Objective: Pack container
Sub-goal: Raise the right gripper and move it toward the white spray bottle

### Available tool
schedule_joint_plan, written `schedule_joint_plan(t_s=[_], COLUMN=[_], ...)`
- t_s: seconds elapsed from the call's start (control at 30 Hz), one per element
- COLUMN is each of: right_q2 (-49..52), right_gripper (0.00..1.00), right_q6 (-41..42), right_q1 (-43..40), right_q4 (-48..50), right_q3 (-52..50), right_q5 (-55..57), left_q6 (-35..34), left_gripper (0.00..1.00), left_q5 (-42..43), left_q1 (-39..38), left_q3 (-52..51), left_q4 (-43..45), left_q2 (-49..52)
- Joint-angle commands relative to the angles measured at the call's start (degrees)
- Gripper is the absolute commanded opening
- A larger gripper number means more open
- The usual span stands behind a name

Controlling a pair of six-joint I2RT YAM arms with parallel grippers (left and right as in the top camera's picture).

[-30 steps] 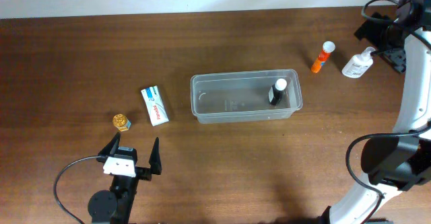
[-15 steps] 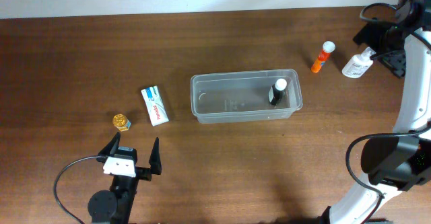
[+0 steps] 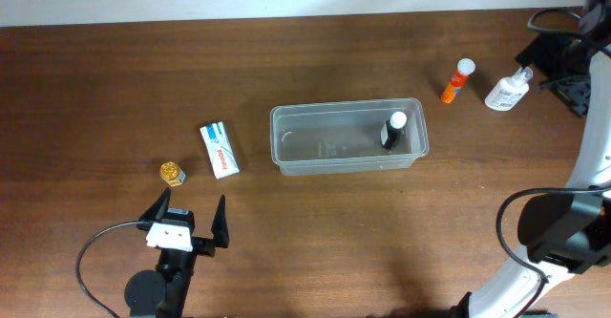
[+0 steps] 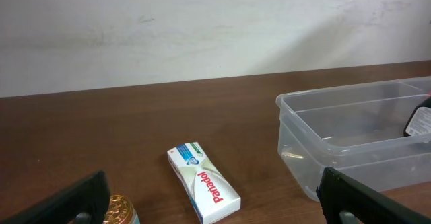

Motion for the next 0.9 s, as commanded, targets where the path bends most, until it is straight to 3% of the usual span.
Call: schedule_joint_plan(t_s=[0.0, 0.17, 0.4, 0.87], right_q2=[0.0, 0.0, 0.1, 3.9], right_gripper=[0.98, 0.98, 0.98, 0.98], right_q6=[0.7, 1.2, 8.5, 8.4], right_q1=[-0.1, -0.2, -1.5, -0.4], right_q4=[0.6, 2.8, 3.4, 11.0], right_q3=[0.2, 0.2, 0.2, 0.2], right_q5=[-0.3, -0.3, -0.4, -0.4], left_q6=[0.8, 0.8, 0.8, 0.8], left_gripper=[0.99, 0.99, 0.99, 0.99], left_q5=[1.0, 1.0, 1.0, 1.0], left_q1=[0.4, 0.4, 0.4, 0.4], left_q3=[0.0, 0.0, 0.0, 0.0], left_q4=[-0.4, -0.4, -0.4, -0.4], left_q2=[-0.5, -0.5, -0.5, -0.5])
